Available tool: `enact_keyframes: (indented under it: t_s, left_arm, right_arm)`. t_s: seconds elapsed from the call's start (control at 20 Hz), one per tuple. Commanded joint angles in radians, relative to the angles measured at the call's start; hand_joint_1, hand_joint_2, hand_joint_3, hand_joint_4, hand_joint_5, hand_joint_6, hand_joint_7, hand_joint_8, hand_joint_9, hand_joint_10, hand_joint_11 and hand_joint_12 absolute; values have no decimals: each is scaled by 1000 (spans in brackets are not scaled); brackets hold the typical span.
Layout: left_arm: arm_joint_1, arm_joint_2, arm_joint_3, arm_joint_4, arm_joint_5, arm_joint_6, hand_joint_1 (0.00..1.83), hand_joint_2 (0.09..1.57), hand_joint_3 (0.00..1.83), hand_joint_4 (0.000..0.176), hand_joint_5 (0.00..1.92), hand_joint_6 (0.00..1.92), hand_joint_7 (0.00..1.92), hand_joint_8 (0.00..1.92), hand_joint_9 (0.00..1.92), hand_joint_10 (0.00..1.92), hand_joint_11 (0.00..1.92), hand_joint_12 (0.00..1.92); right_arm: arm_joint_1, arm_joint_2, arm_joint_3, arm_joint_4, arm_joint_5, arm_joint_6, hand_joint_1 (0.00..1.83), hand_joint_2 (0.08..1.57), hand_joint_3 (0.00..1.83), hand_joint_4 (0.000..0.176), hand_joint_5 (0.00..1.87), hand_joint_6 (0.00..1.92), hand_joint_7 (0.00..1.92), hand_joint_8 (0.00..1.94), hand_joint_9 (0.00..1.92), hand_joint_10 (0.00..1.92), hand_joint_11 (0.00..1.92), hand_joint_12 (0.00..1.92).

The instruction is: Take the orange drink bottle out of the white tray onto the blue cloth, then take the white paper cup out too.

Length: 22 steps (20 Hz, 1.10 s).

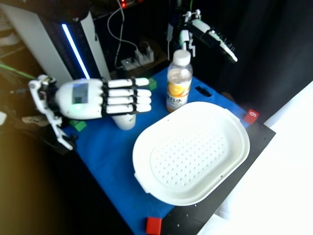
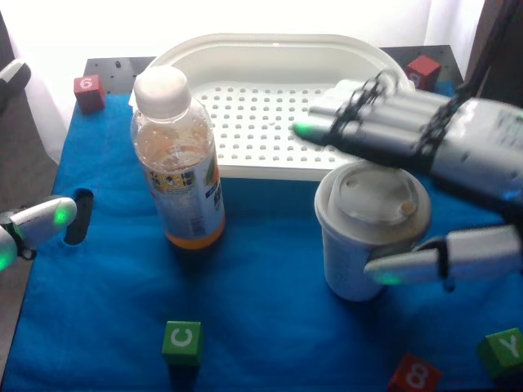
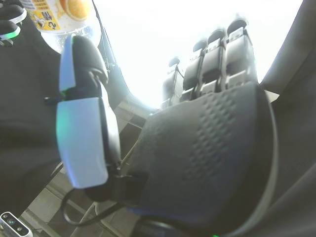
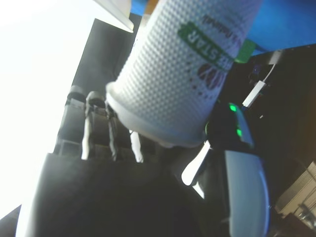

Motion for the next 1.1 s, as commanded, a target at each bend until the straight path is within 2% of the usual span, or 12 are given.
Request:
enact_keyframes:
  t_s: [0.0,0.1,0.25,0.3,0.35,0.4,0.45,0.5,0.65,0.75,0.9,1.05]
  left_arm:
    - [-6,5,1,10,-132,-6,731,1065,0,160,0,0,0,0,0,0,0,0]
    - [-5,5,0,9,-133,-6,707,1063,0,172,0,0,0,0,0,0,0,0]
    - [-2,5,1,7,-139,-6,721,1059,0,175,0,0,0,0,0,0,0,0]
    - [-2,6,3,7,-140,-6,711,1077,3,168,0,0,0,0,0,0,0,0]
    - [-2,7,6,7,-141,-6,729,1090,8,174,0,0,0,0,0,0,0,0]
    - [-2,8,9,9,-141,-6,720,1094,9,176,0,0,0,0,0,0,0,0]
    - [-4,12,13,12,-142,-6,713,1101,10,176,0,0,0,0,0,0,0,0]
    - [-6,14,15,13,-143,-6,704,1096,7,176,0,0,0,0,0,0,0,0]
    - [-21,23,24,20,-148,-6,709,1091,4,176,0,0,0,0,0,0,0,1]
    - [-35,24,33,22,-144,-6,700,1081,0,176,0,0,0,0,0,0,0,0]
    - [-52,24,45,28,-148,-5,701,1079,0,176,0,0,0,0,0,0,0,0]
    - [-59,27,51,32,-154,-4,691,1079,0,176,0,0,0,0,0,0,0,0]
  right_arm:
    - [2,9,9,38,183,43,418,987,0,129,0,0,0,0,0,0,0,1177]
    - [-5,30,9,61,245,70,454,969,0,73,0,0,0,0,0,0,0,1441]
    - [-6,53,8,119,308,29,386,1039,9,89,0,0,0,0,0,0,0,498]
    - [-6,62,5,149,311,-20,281,1069,15,24,0,0,19,3,28,11,0,832]
    - [-6,67,3,178,313,-69,201,1114,18,0,0,0,3,0,5,1,0,624]
    - [-6,67,6,209,313,-109,227,1150,17,8,0,0,0,0,0,0,0,125]
    - [-6,68,21,254,313,-138,284,1182,26,23,0,0,0,0,0,0,0,24]
    - [-6,68,30,274,313,-138,285,1196,29,5,0,0,0,0,0,0,16,12]
    - [-6,74,50,350,311,-175,365,1224,34,20,0,0,0,0,0,0,0,0]
    - [-6,83,46,395,306,-231,371,1241,40,50,0,0,0,0,0,0,0,0]
    - [-6,88,46,421,305,-236,414,1250,37,10,0,0,0,0,0,0,0,0]
    - [-6,88,40,426,305,-236,405,1266,40,22,0,0,0,0,0,0,0,0]
